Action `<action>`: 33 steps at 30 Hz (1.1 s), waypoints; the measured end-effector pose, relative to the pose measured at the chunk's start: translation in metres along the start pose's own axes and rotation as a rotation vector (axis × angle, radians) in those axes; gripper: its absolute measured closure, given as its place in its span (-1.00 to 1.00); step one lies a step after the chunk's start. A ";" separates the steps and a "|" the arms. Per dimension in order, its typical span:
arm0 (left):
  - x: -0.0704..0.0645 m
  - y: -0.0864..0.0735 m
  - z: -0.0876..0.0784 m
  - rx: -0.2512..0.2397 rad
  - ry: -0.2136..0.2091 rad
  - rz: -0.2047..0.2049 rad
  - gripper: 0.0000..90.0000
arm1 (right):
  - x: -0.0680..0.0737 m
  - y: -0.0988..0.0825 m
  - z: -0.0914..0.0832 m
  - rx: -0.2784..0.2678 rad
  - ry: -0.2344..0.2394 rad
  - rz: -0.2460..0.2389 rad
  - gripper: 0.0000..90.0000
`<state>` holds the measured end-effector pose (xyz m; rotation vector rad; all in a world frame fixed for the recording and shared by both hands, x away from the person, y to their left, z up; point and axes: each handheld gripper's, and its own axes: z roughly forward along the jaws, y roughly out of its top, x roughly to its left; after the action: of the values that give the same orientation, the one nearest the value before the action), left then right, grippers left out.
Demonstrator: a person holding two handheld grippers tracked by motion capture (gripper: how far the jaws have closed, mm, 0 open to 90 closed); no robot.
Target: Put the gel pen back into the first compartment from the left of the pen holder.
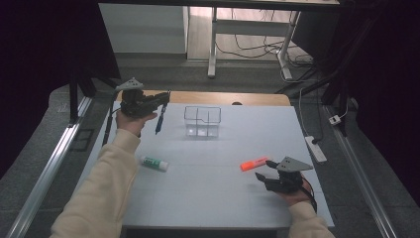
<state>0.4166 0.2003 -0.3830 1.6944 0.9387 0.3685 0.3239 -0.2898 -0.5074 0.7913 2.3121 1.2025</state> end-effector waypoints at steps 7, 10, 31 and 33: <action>-0.003 0.006 0.013 0.013 0.004 0.020 0.77 | 0.000 0.000 0.001 0.001 0.002 -0.002 -0.19; -0.003 0.010 0.015 0.010 0.001 0.021 0.77 | 0.000 0.000 0.001 0.001 -0.001 -0.002 -0.19; -0.004 0.018 0.054 0.003 -0.015 0.009 0.76 | -0.001 -0.001 0.001 0.002 0.000 0.003 -0.19; -0.005 0.018 0.057 -0.004 -0.015 0.014 0.77 | -0.001 -0.001 0.002 0.001 0.002 0.002 -0.19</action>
<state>0.4589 0.1570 -0.3848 1.6985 0.9152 0.3666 0.3257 -0.2904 -0.5090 0.7937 2.3143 1.2038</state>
